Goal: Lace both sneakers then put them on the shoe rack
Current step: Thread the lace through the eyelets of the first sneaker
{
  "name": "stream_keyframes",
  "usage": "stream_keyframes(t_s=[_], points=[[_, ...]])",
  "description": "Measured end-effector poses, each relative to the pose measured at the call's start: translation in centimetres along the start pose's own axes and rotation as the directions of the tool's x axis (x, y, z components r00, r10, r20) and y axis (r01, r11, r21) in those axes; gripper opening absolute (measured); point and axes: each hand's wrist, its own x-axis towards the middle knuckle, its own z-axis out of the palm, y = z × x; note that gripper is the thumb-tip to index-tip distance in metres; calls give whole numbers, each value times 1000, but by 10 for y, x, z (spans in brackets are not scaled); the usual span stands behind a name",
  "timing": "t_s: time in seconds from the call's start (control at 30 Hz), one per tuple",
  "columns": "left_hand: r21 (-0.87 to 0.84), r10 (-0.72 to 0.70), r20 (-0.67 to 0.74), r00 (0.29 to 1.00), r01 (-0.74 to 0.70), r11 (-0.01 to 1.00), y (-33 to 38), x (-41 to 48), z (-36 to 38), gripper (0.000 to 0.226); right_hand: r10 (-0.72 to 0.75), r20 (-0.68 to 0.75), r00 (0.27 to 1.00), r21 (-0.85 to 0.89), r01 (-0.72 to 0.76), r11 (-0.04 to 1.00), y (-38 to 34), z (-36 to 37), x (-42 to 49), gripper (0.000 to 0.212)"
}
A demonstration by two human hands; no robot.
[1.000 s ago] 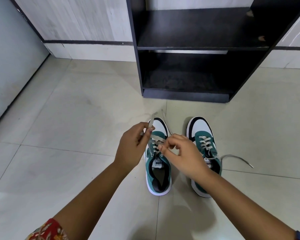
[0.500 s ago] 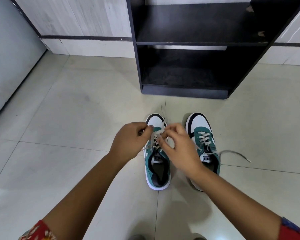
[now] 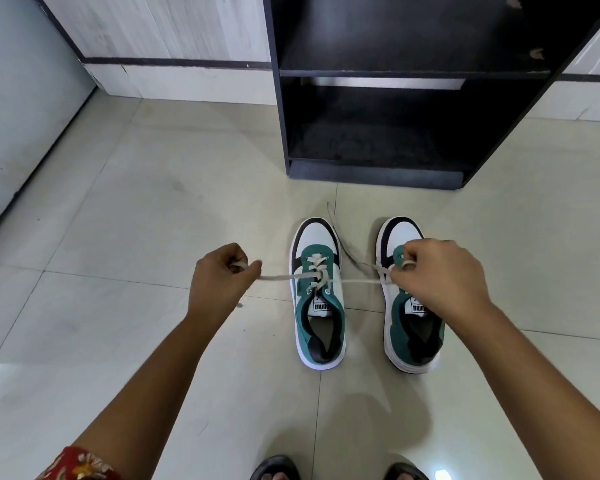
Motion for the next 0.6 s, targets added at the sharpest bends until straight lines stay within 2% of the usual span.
stream_keyframes(t_s=[0.07,0.1,0.13,0.2,0.27,0.33,0.43,0.5,0.6], points=[[382,-86,173,981,13,924,-15,-1,-3,15,-16,152,988,-200,47,979,-1,4,-3,5],[522,-125,255,959,-28,853,-22,-3,-3,16,-25,228,973,-262,86,961,-3,10,-5,19],[583,-121,322,939,-96,807,-30,-4,-1,24,-37,283,958,-300,125,946,-5,16,-6,29],[502,-4,388,922,-208,839,-34,-7,8,31,-110,275,955,-237,178,955,-12,24,-6,34],[305,139,381,914,-266,915,-25,-11,20,29,-185,228,956,-116,215,970,-18,32,-5,34],[224,224,362,905,-317,921,-16,-12,32,27,-253,197,947,19,255,967,-24,42,-5,36],[229,265,367,892,-362,904,-9,-10,47,26,-284,172,943,93,271,958,-35,59,-8,41],[252,295,374,879,-403,880,-8,-10,53,22,-290,166,943,107,275,955,-38,69,-9,32],[278,340,334,879,-436,856,-9,-12,54,12,-255,189,948,277,197,940,-29,69,-10,16]])
